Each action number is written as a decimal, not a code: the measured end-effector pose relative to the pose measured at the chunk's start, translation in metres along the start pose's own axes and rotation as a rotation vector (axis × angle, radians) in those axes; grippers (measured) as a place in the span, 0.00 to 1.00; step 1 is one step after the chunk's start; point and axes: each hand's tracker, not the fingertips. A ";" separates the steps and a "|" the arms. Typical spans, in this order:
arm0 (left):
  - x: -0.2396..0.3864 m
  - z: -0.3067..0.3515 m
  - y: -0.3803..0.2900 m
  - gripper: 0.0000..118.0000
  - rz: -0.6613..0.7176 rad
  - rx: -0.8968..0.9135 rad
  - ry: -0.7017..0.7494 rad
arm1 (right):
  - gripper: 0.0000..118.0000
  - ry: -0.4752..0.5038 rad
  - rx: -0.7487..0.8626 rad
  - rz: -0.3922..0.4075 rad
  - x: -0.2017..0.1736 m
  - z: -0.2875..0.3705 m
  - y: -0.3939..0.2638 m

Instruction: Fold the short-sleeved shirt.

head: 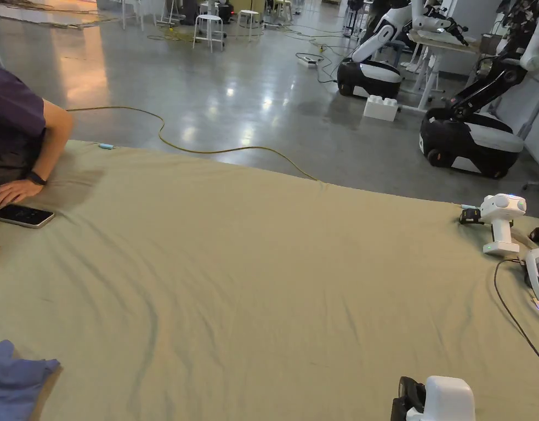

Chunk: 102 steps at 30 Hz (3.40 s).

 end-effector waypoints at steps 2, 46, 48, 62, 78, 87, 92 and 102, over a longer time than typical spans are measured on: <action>-0.001 0.021 -0.002 0.51 -0.018 0.070 0.044 | 0.00 0.008 -0.004 -0.001 -0.001 0.001 0.001; 0.403 0.090 -0.108 0.02 -0.214 0.986 -0.253 | 0.00 -0.077 0.283 -0.040 -0.015 0.001 0.065; 0.403 0.090 -0.108 0.02 -0.215 0.983 -0.262 | 0.00 -0.073 0.286 -0.038 -0.016 0.001 0.065; 0.406 0.094 -0.113 0.34 -0.249 0.995 -0.227 | 0.63 -0.089 0.292 -0.007 -0.021 0.004 0.064; 0.392 0.099 -0.112 0.72 -0.125 1.018 -0.277 | 0.98 -0.045 0.257 -0.102 -0.005 0.003 0.061; 0.386 0.093 -0.108 0.73 -0.106 1.022 -0.301 | 0.98 -0.093 0.307 -0.063 -0.011 0.006 0.062; 0.386 0.092 -0.109 0.73 -0.131 1.020 -0.280 | 0.98 -0.153 0.234 -0.154 -0.011 -0.001 0.066; 0.385 0.094 -0.108 0.74 -0.169 0.992 -0.326 | 0.98 -0.064 0.234 -0.231 -0.012 0.004 0.079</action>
